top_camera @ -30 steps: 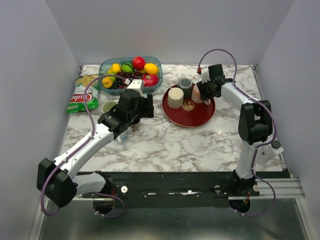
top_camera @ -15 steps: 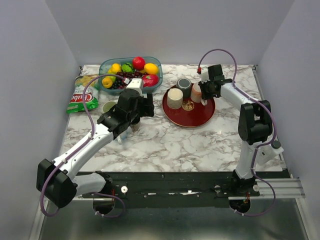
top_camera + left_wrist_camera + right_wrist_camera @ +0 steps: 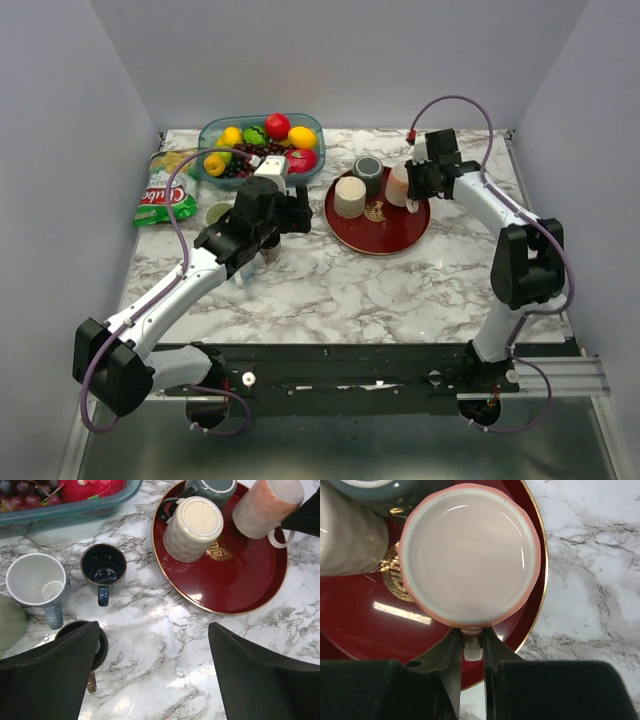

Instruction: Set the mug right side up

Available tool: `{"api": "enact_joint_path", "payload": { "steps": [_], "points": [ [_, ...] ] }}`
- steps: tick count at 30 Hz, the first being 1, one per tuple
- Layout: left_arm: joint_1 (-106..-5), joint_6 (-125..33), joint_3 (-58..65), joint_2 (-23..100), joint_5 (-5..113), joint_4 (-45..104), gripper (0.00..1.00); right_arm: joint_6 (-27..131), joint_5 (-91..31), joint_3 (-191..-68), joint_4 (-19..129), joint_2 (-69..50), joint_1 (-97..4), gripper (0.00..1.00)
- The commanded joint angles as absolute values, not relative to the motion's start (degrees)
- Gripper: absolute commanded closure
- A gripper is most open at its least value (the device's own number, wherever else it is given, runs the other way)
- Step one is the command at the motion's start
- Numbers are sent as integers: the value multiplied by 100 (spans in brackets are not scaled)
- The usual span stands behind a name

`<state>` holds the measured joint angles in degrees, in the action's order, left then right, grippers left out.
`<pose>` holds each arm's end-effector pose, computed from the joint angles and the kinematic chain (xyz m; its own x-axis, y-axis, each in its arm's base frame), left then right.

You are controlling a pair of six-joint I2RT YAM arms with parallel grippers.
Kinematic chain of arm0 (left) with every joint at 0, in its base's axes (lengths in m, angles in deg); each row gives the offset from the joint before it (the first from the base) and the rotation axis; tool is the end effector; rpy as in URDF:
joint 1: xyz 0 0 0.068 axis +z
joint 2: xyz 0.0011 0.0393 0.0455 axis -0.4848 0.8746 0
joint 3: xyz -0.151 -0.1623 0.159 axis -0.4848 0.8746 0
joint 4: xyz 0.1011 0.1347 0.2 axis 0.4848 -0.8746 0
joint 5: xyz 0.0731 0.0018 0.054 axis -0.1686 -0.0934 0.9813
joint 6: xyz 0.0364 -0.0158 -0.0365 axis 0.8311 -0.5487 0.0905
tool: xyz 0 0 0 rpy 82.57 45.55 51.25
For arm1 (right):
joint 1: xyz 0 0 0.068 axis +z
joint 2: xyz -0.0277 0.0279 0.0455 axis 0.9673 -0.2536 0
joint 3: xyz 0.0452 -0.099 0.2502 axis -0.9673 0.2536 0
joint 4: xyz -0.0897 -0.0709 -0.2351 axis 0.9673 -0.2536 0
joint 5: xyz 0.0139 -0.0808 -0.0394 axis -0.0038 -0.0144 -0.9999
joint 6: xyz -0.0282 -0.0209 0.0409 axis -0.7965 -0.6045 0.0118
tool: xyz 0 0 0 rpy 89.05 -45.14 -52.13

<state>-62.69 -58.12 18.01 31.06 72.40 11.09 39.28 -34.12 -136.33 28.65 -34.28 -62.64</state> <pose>0.2287 -0.1448 0.3241 -0.5099 -0.1361 -0.8494 0.2250 0.9319 -0.2845 0.3999 0.0923 0.2434 -0.7169 -0.2699 -0.6428 -0.3404 0.9402 -0.0151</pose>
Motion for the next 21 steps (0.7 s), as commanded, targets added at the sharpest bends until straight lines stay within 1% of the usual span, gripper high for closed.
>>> {"api": "enact_joint_path", "payload": {
  "steps": [1, 3, 5, 8, 10, 13, 14, 15, 21],
  "points": [
    [-6222, -5784, 1622, 3056, 6779, 1386, 2, 4818, -3179, -13483, 3022, -2374, -6230, 99],
    [-6231, -5775, 1561, 3073, 6587, 1448, 2, 5126, -2968, -13439, 3004, -1963, -6239, 100],
    [-6222, -5801, 1272, 3117, 6402, 1414, 1, 5503, -2512, -13456, 3030, -1689, -6239, 99],
    [-6213, -5784, 490, 3293, 5761, 1202, 1, 6161, -1642, -13535, 3249, -1241, -6230, 99],
    [-6213, -5784, 52, 3416, 5322, 1254, 1, 6584, -1029, -13457, 3897, -864, -6230, 99],
    [-6213, -5863, -258, 3530, 4847, 1674, 1, 7507, -535, -13307, 4970, -537, -6221, 99],
    [-6222, -5906, -311, 3556, 4714, 1807, 1, 7909, -437, -13298, 5207, -484, -6221, 99],
    [-6222, -6003, -364, 3635, 4617, 1930, 1, 8087, -366, -13289, 5671, -449, -6212, 99],
    [-6213, -6652, -645, 3986, 3757, 3001, 1, 9380, 231, -13359, 7280, -387, -6186, 99]
  ]
}}
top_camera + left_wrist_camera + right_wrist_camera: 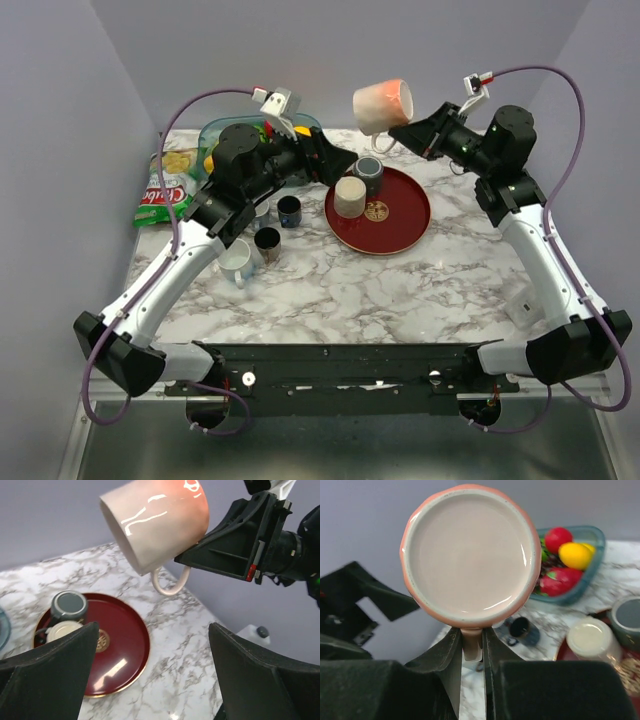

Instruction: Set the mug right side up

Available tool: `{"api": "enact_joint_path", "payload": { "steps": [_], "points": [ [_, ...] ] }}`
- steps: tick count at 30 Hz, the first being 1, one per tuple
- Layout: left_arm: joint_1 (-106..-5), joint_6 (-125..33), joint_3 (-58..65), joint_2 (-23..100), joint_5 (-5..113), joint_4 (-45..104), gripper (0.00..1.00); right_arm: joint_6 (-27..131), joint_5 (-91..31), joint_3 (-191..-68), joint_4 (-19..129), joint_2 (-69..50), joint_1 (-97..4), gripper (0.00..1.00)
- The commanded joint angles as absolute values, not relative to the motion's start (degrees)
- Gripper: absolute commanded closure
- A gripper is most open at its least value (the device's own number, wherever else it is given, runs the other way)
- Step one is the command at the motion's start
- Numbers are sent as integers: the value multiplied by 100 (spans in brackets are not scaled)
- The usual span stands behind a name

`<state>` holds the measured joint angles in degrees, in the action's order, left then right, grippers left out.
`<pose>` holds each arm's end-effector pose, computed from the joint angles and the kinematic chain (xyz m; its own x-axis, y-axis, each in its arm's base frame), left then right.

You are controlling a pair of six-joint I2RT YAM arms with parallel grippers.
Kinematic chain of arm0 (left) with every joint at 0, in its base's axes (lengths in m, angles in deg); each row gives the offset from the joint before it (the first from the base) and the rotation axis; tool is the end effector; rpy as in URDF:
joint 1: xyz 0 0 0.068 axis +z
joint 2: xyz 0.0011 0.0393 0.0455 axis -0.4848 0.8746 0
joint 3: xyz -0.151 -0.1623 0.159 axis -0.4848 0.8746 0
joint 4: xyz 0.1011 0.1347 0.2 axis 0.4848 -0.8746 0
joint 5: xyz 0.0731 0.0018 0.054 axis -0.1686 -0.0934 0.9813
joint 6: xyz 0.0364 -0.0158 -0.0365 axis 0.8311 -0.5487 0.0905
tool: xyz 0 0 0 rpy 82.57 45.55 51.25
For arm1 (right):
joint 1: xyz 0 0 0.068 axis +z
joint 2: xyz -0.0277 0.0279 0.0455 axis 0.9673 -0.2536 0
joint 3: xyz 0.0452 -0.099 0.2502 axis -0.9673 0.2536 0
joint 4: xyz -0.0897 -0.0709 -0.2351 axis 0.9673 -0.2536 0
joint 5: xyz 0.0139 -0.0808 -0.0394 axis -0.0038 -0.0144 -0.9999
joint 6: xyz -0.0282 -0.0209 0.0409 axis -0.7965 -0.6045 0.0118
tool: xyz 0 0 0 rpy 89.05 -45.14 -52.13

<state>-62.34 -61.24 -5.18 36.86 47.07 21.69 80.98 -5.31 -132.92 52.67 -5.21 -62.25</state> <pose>0.2381 -0.1676 0.4587 -0.3226 -0.3105 -0.8941 0.6729 0.5891 -0.4474 0.2923 0.0875 0.4410 -0.4242 0.4039 -0.8105 -0.5787 0.5675 0.5857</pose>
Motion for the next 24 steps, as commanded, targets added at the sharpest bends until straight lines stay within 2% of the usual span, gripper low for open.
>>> {"api": "enact_joint_path", "payload": {
  "steps": [1, 7, 13, 15, 16, 17, 19, 20, 24],
  "points": [
    [-6213, -6898, -654, 4022, 3642, 3378, 1, 9555, 328, -13316, 7493, -396, -6177, 99],
    [-6213, -7883, -663, 4277, 3140, 4671, 1, 10628, 566, -13219, 8777, -439, -6107, 99],
    [-6213, -8824, -909, 4462, 3412, 5051, 1, 11094, 724, -13175, 9243, -519, -5975, 99],
    [-6205, -8973, -1023, 4514, 3474, 5078, 4, 11174, 724, -13122, 9340, -519, -5940, 99],
    [-6213, -9044, -1058, 4532, 3500, 5139, 7, 11192, 742, -13113, 9367, -519, -5931, 99],
    [-6213, -9097, -1093, 4558, 3483, 5201, 15, 11227, 733, -13096, 9376, -510, -5922, 99],
    [-6204, -9246, -1111, 4611, 3465, 5271, 24, 11253, 759, -13052, 9472, -492, -5914, 99],
    [-6213, -9273, -1103, 4611, 3448, 5324, 33, 11262, 759, -13034, 9481, -492, -5914, 99],
    [-6205, -9413, -1006, 4603, 3439, 5429, 47, 11271, 768, -12999, 9490, -449, -5914, 99]
  ]
}}
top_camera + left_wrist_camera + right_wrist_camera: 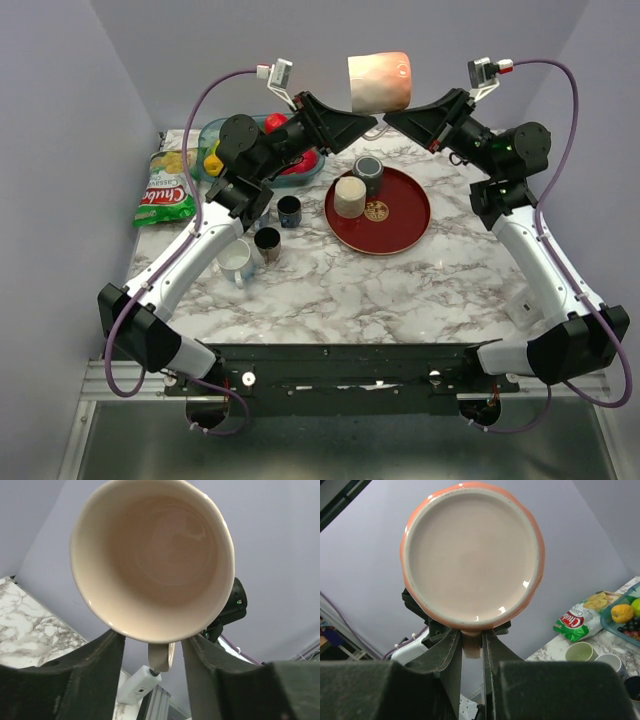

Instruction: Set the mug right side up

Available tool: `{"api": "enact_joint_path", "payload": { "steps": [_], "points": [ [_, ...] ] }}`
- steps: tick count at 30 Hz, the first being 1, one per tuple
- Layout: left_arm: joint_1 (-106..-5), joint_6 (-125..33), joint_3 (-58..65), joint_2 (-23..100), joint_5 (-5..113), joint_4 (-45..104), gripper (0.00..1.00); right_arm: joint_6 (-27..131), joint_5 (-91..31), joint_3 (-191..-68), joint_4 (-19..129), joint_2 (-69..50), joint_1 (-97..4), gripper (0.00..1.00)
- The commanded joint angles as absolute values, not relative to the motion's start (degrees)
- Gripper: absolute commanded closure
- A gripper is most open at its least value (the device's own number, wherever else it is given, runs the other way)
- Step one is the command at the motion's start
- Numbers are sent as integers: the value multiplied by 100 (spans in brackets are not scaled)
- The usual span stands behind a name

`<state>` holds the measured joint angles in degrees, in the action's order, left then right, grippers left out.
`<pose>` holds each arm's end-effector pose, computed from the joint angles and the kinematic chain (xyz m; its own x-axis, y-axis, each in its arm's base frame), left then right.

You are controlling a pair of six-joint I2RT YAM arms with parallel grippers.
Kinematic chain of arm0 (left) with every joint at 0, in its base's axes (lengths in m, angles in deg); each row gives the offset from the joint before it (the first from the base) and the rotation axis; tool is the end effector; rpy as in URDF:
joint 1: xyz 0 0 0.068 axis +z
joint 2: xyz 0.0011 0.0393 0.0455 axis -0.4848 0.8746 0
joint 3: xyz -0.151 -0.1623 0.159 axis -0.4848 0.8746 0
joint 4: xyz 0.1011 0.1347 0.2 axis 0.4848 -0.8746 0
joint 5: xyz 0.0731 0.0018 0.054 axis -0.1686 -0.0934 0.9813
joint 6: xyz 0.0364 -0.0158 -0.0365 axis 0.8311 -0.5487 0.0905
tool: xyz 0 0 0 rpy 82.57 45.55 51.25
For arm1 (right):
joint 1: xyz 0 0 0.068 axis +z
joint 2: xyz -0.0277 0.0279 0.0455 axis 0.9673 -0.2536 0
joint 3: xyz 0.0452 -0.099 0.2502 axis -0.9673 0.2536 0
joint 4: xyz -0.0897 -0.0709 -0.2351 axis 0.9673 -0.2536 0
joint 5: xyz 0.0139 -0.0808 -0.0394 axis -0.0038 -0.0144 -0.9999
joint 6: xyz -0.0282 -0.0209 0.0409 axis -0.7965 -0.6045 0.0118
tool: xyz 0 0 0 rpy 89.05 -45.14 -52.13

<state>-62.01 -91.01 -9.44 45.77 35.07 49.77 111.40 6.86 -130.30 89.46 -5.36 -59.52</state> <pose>0.2641 -0.1908 0.4894 -0.5025 -0.5616 -0.6573 0.7480 0.0988 -0.6563 0.2694 0.1022 0.4851 -0.4776 0.5367 -0.6956 -0.7944 0.0743 0.6028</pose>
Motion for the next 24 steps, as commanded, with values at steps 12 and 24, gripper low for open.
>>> {"api": "enact_joint_path", "payload": {
  "steps": [12, 24],
  "points": [
    [-6213, -9730, -1041, 4831, 3201, 5720, 55, 11236, 803, -12841, 9473, -422, -5878, 99],
    [-6213, -8290, -1085, 4437, 3973, 4105, 100, 9717, 330, -12946, 7139, -255, -5861, 39]
  ]
}}
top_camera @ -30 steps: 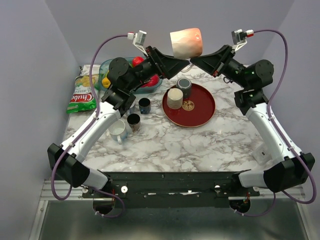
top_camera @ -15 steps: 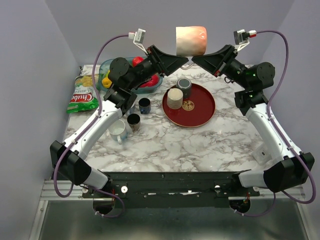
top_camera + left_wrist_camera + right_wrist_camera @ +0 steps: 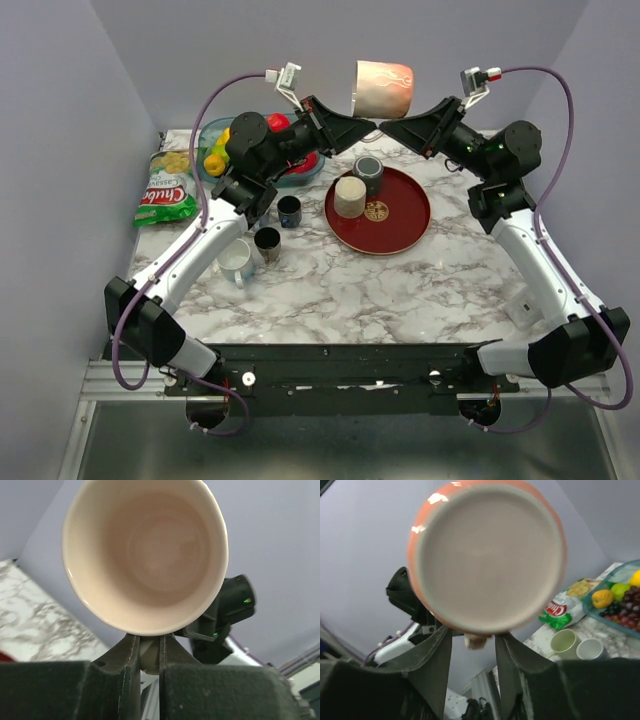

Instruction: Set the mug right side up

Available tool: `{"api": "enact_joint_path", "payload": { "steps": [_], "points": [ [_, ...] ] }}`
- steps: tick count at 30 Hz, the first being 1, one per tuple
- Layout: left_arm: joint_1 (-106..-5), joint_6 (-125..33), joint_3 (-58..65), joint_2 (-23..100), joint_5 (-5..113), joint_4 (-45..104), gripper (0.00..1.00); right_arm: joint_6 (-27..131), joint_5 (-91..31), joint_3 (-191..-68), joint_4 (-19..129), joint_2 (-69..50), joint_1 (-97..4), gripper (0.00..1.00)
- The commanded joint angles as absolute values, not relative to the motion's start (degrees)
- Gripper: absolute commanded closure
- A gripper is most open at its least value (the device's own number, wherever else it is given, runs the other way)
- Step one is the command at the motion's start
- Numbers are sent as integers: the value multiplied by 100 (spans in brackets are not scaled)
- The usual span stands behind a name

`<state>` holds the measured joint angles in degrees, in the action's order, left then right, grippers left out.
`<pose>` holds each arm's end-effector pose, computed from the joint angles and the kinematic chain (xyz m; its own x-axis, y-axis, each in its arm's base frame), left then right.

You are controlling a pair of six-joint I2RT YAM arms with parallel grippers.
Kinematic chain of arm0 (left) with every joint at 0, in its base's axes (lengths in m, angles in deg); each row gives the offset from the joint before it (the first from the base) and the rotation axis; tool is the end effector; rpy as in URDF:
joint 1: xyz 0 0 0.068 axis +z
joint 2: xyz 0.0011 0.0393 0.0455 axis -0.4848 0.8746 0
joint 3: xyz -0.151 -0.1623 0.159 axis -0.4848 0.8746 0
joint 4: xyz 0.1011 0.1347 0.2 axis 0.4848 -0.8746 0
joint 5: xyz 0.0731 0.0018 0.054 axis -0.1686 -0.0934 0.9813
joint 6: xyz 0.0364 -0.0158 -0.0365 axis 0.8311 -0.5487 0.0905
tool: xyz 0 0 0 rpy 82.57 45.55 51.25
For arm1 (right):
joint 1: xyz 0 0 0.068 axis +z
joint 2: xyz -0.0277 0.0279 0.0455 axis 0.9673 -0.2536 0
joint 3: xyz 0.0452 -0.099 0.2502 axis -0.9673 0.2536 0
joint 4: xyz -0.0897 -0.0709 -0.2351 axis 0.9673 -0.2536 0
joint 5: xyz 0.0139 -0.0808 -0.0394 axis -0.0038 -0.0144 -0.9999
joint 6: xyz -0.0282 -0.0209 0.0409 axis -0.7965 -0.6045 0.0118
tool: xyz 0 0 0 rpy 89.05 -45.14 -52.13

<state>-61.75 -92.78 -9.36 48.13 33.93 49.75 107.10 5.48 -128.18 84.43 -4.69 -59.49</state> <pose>0.2773 -0.1983 0.4759 -0.5532 -0.5380 -0.6361 0.7115 0.0921 -0.6966 0.2740 0.1030 0.4687 -0.4866 0.5251 -0.6982 -0.7589 0.1418 0.6356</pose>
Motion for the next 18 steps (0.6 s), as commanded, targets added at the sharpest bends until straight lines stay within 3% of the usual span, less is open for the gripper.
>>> {"api": "enact_joint_path", "payload": {
  "steps": [1, 4, 7, 18],
  "points": [
    [-6205, -8062, -1076, 4366, 4105, 3668, 100, 9585, 129, -12946, 6943, -203, -5861, 21],
    [-6205, -7271, -936, 4076, 4571, 2876, 100, 9145, -293, -12885, 6266, -80, -5861, 5],
    [-6204, -6568, -716, 3812, 4966, 2111, 100, 8784, -750, -12858, 5607, -27, -5870, 0],
    [-6239, -5002, 496, 3338, 5811, 271, 100, 7941, -2333, -13104, 3437, -377, -5861, 0]
  ]
}}
